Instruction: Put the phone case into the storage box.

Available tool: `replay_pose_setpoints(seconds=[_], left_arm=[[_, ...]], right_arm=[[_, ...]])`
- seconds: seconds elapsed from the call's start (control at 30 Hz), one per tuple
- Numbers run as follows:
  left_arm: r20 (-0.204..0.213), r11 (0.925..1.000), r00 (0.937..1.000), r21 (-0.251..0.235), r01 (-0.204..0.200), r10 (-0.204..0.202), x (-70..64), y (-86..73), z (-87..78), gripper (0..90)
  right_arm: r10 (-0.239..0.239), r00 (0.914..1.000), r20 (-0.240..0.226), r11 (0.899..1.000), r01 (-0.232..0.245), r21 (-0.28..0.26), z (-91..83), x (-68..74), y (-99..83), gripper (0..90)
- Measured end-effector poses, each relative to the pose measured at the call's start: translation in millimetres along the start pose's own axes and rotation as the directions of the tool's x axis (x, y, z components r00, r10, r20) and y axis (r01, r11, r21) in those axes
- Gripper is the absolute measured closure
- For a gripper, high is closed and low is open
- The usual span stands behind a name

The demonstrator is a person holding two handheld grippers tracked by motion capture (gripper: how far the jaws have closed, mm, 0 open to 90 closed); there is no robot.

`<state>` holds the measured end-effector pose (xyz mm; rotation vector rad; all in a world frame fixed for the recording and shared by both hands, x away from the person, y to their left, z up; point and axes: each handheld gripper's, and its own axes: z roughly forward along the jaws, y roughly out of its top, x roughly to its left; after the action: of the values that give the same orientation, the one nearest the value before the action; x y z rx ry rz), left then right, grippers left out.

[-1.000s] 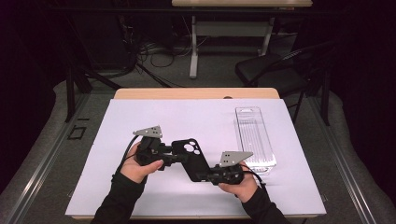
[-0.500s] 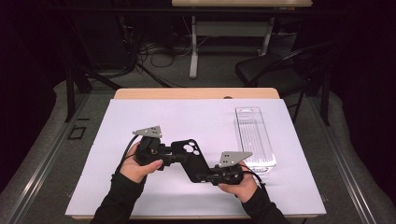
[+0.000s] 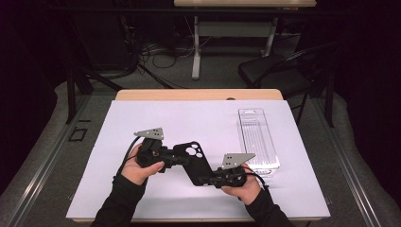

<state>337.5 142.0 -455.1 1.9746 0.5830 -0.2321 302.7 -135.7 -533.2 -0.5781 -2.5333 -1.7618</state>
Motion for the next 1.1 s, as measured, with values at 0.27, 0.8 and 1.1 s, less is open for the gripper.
replay_pose_setpoints(seconds=[0.27, 0.8, 1.1], left_arm=[[0.023, 0.9990, 0.9992, 0.029, -0.033, 0.032, 2.9, 4.3, 0.3, 72.3], [0.067, 0.9976, 0.9961, 0.036, -0.059, 0.057, 8.7, 7.0, 1.6, 76.5], [0.080, 0.9968, 0.9943, 0.033, -0.073, 0.070, 10.2, 6.9, 2.5, 79.7]], right_arm=[[0.005, 0.9998, -0.017, 1.000, -0.005, 0.004, 0.0, -1.2, 0.2, 87.7], [0.017, 0.9996, -0.022, 1.000, -0.017, 0.011, -1.3, -2.8, 0.2, 87.7], [0.020, 0.9996, -0.019, 1.000, -0.020, 0.009, -1.5, -3.6, -0.1, 87.6]])
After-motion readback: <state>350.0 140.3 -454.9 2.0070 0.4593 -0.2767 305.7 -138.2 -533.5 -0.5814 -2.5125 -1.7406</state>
